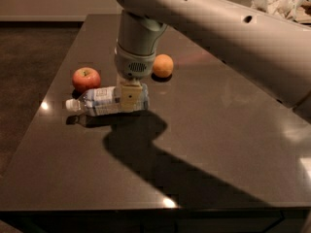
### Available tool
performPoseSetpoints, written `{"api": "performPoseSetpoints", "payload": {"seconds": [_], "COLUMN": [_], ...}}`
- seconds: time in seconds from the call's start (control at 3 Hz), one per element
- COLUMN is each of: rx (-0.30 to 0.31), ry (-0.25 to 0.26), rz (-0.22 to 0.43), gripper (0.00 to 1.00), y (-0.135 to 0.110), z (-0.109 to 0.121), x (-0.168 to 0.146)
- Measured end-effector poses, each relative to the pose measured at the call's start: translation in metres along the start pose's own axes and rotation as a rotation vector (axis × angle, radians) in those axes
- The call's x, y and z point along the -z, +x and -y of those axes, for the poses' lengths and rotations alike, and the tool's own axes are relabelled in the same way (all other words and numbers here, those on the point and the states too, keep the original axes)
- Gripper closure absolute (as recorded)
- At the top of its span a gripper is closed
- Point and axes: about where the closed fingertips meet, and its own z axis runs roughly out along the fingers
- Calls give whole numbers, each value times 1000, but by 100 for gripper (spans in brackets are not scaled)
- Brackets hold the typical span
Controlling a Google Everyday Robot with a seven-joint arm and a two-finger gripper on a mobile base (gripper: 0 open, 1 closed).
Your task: Move blue plastic bottle near apple
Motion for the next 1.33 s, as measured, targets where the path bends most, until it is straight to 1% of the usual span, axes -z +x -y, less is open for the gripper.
{"api": "performPoseSetpoints", "payload": {"seconds": [0.67,1.0,1.33], "rx": [0,-4,-5], "ry": [-18,-20,-20], "rz": [34,39,41], "gripper": [37,14,0], "y": [-13,-14,-15], "z": [9,12,13], "x": [-14,-23,-25]}}
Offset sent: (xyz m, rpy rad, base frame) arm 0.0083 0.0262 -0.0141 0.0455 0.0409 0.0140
